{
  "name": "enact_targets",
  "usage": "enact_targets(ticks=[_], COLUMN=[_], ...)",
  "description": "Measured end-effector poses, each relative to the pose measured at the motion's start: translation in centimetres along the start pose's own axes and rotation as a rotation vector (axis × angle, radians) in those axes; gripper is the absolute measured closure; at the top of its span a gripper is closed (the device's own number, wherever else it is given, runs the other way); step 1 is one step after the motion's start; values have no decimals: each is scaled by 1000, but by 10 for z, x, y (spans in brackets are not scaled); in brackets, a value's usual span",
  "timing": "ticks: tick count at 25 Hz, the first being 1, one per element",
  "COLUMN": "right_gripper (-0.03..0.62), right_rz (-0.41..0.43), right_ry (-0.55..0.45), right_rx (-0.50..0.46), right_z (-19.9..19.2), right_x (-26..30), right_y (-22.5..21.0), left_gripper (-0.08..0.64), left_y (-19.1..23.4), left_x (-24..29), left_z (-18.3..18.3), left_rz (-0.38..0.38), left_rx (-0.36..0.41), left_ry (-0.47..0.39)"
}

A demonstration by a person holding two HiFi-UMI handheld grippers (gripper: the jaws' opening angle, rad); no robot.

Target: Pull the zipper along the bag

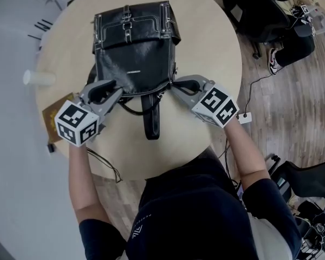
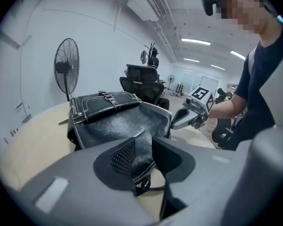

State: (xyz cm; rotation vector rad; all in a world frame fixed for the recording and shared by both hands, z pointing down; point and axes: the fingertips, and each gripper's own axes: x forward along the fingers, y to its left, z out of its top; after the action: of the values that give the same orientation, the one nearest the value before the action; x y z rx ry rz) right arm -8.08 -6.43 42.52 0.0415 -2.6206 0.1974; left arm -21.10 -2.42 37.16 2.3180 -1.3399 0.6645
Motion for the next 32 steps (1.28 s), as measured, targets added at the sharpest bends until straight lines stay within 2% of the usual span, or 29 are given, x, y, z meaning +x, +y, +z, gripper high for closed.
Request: enact_targets(ticks=[4, 8, 11, 13, 18, 22, 28, 32], right_gripper=[578, 578, 578, 578, 578, 580, 580, 580], right_rz=[-43, -86, -127, -152, -180, -152, -92, -59], right_ry=[10, 8, 12, 17, 35, 54, 90, 82], right_rx=[4, 23, 32, 35, 18, -2, -40, -30], right_z=[0, -1, -1, -1, 0, -1, -4, -1], right_x=[0, 0, 0, 0, 0, 0, -1, -2], right_y=[0, -2, -2, -1, 0, -1, -1, 4], left_gripper=[414, 348, 283, 278, 361, 423, 453, 456], left_y=[25, 49, 56, 57, 52, 53, 51, 53], left_x=[-20, -32, -26, -19, -12, -11, -8, -10], left_z=[-11, -23, -35, -41, -43, -43, -44, -43], left_rz=[57, 109, 106, 84, 36, 26, 73, 118], left_rx=[-36, -109, -175, -201, -200, -232, -265, -282], left_ry=[-27, -48, -45, -41, -62, -73, -76, -62])
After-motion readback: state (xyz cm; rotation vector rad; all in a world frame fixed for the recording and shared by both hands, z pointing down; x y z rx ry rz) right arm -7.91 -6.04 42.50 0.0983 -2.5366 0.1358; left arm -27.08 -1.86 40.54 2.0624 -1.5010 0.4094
